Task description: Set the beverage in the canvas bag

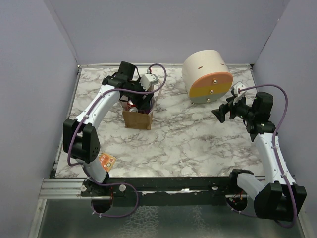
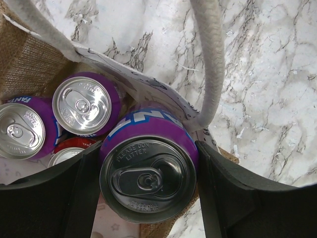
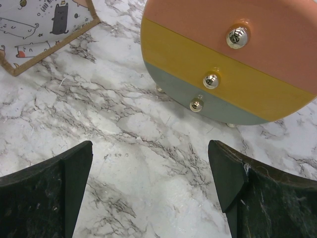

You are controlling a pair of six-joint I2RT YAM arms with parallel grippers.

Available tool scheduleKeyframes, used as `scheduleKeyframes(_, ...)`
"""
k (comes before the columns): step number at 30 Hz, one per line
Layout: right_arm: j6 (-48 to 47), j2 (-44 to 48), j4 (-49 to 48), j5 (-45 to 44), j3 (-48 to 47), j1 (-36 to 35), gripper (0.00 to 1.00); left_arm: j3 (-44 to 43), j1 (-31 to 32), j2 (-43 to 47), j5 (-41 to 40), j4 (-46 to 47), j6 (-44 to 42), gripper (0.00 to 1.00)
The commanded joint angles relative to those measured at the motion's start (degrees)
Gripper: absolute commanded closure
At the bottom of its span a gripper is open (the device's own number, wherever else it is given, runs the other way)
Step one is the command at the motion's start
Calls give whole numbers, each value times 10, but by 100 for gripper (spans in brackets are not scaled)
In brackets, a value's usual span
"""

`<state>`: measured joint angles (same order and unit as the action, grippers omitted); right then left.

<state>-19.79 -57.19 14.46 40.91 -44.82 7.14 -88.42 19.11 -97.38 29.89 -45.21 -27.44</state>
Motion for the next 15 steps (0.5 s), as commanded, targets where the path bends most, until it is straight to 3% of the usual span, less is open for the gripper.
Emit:
scheduleKeyframes(1, -5, 10, -14, 14, 6, 3, 0, -12, 6, -7, 11, 8, -16, 95)
scheduleKeyframes(15, -5, 9, -14, 14, 6, 3, 1, 6, 6, -17, -14, 26, -11, 91)
